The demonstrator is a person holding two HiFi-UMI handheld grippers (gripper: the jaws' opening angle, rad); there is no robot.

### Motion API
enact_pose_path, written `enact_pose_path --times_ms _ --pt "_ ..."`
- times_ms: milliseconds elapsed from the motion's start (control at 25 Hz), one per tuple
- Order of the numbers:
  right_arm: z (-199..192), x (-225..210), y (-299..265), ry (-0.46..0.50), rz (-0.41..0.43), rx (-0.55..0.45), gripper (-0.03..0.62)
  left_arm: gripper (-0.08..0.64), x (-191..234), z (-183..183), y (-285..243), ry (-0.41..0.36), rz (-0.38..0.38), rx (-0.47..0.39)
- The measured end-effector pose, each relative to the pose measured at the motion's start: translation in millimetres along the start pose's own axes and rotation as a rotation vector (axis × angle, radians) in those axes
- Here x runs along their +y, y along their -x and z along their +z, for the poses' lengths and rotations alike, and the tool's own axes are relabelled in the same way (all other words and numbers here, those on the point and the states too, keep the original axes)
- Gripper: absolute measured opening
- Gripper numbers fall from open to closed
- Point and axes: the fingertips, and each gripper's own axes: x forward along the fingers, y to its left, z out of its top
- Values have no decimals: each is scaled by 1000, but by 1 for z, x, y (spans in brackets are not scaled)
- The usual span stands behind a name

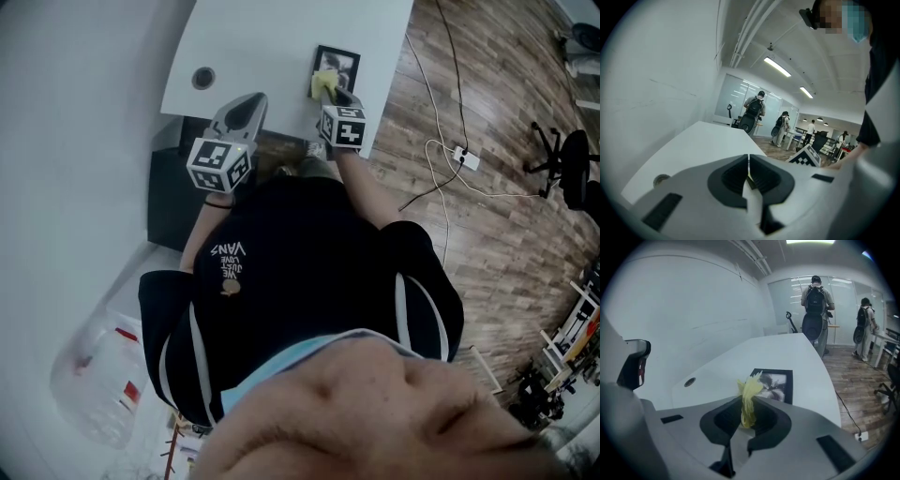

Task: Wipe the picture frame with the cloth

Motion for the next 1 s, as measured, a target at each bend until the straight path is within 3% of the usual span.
enact_pose_path --times_ms 640,1000 --pt "-14 -73 38 -75 -158 -17 46 18 -31 1 -41 -37 -139 31" --pt "-12 -81 47 -85 -167 -32 46 18 -47 5 -54 -52 -179 27"
